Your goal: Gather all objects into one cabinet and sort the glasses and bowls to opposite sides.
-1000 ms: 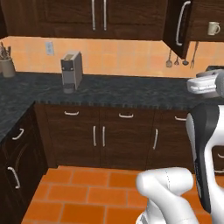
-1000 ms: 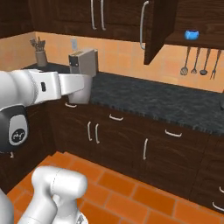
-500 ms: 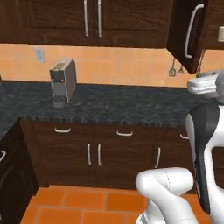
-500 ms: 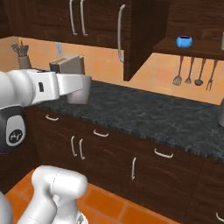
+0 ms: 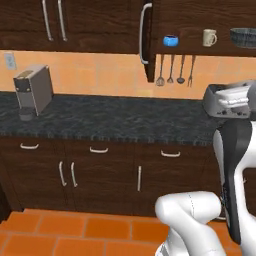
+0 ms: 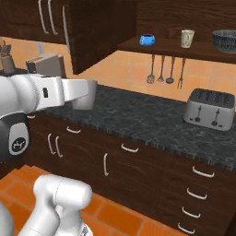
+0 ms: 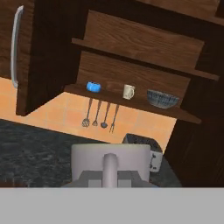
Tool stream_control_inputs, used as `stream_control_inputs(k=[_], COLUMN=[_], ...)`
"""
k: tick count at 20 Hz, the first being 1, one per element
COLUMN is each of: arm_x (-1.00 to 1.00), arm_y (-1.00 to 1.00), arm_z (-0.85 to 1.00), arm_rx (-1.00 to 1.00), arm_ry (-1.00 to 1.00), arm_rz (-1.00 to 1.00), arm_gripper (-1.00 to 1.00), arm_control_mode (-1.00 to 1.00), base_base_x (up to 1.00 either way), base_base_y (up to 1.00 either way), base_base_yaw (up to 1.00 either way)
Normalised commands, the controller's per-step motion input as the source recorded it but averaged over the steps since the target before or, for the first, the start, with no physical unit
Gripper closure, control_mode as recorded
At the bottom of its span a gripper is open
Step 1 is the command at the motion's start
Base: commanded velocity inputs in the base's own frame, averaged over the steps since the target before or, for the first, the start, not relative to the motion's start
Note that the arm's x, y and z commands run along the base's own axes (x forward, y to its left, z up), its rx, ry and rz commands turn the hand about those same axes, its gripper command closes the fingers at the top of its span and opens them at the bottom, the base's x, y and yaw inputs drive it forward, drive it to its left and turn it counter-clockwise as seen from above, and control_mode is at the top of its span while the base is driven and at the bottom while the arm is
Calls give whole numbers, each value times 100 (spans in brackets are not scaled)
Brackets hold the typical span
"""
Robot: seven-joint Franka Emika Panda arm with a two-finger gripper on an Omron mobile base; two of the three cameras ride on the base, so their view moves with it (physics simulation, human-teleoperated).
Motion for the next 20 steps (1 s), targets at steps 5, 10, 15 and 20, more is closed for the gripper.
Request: stream_control_inputs(k=[5,10,15,20], arm_x=[0,0,0,0], arm_y=[0,0,0,0], arm_z=[0,0,0,0], arm_rx=[0,0,0,0], arm_ry=[0,0,0,0], arm_rz=[0,0,0,0], arm_gripper=[100,100,100,100], arm_control_mode=[100,100,100,100], base_base_x=[95,100,100,94], base_base_y=[-60,-32,-35,-25], base_base_yaw=[0,0,0,0])
